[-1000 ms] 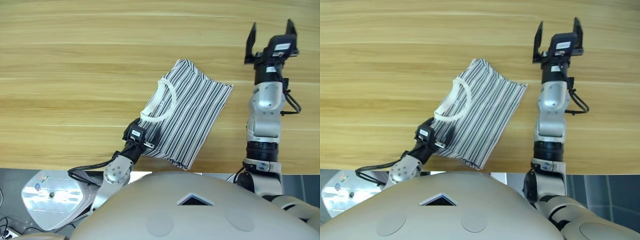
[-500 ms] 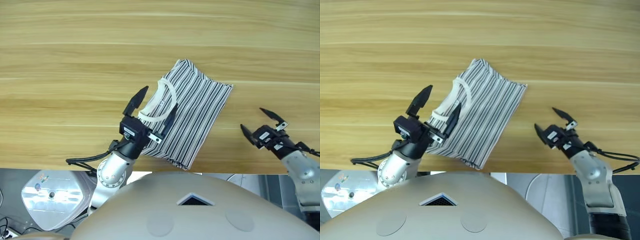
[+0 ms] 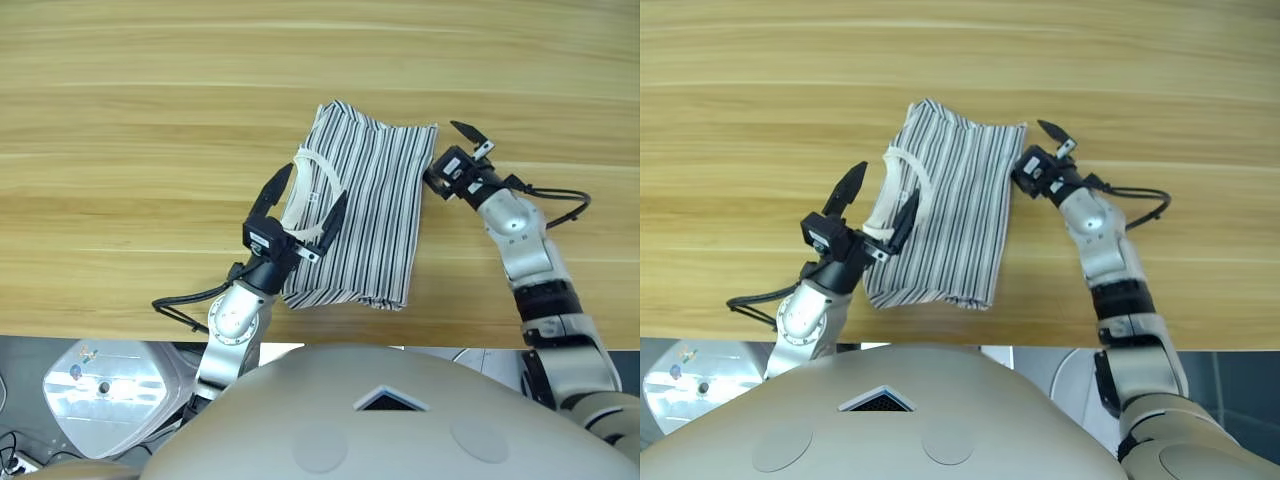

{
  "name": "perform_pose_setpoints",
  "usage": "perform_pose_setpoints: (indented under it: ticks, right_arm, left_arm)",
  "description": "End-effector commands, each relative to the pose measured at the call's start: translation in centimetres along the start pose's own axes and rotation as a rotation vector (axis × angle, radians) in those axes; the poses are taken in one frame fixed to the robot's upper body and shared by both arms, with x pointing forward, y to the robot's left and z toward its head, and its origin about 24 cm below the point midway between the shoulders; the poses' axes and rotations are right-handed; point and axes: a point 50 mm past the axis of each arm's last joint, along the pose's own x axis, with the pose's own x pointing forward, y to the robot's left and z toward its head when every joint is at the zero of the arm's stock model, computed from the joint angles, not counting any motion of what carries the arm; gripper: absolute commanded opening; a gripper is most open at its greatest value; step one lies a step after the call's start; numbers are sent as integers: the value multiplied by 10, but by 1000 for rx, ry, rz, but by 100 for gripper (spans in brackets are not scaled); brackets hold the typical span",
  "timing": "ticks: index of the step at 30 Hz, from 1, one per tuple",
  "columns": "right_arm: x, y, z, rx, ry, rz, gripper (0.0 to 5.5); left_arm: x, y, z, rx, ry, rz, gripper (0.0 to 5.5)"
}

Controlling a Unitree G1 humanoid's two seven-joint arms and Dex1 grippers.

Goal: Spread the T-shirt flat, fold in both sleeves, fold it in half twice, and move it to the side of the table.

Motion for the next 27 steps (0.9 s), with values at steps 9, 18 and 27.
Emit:
perform_pose_setpoints:
  ticks: [9, 18, 27]
  right_arm:
    - [-35, -37, -8, -91, -87, -309, 401]
    - [-157, 4, -9, -522, -154, 219, 401]
    - [-157, 28, -7, -589, -176, 366, 401]
  left_arm:
    - [-28, 84, 23, 630, 46, 56, 430]
    - [-75, 112, 26, 1258, 497, -560, 430]
    - [-70, 95, 11, 1212, 516, -908, 430]
